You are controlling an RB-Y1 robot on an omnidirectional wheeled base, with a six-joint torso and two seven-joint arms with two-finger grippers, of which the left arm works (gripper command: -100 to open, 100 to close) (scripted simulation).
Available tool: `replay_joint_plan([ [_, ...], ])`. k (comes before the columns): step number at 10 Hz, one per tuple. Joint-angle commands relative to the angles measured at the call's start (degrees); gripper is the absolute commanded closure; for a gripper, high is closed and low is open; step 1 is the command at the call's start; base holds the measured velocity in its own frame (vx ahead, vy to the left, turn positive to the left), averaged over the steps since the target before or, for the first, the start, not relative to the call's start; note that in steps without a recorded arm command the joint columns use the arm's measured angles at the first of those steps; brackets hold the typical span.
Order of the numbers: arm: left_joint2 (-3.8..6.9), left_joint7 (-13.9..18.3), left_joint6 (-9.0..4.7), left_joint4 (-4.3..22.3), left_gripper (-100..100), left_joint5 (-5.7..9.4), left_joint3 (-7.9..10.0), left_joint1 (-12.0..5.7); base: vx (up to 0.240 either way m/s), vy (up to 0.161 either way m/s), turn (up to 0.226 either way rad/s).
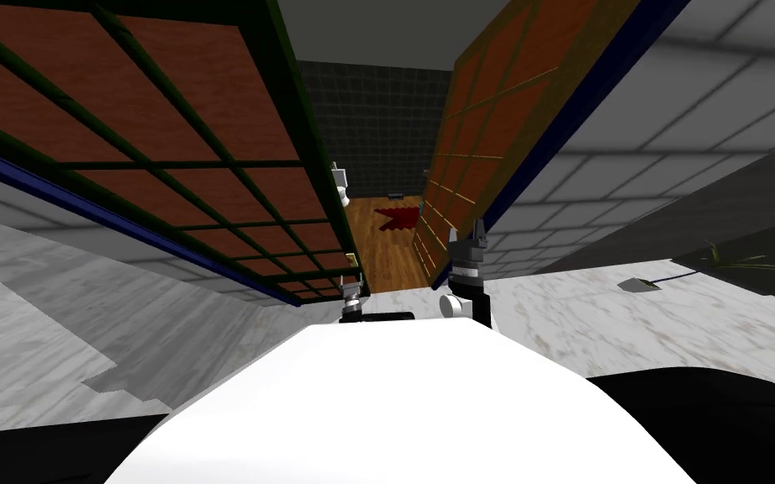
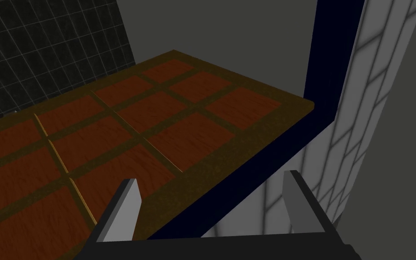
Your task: Push the door open
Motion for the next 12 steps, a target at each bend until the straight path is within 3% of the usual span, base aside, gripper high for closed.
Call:
replay_joint_plan([
  [1, -0.33, 1.58, -1.08, 2.76, -100, 0.78, -0.64, -0.63, 0.016, 0.123, -0.164],
  [9, -2.61, 6.97, -4.04, 11.78, -100, 4.21, -3.54, -2.08, 0.0, 0.127, -0.146],
  [10, -2.51, 6.55, -3.89, 11.35, -100, 3.98, -3.38, -2.05, -0.009, 0.054, -0.022],
  [11, -0.75, 7.04, -4.11, 11.78, -100, 4.14, -3.23, -2.25, 0.084, 0.019, -0.022],
  [12, 0.04, 7.26, -4.18, 11.95, -100, 4.23, -3.12, -2.35, 0.154, 0.028, -0.023],
])
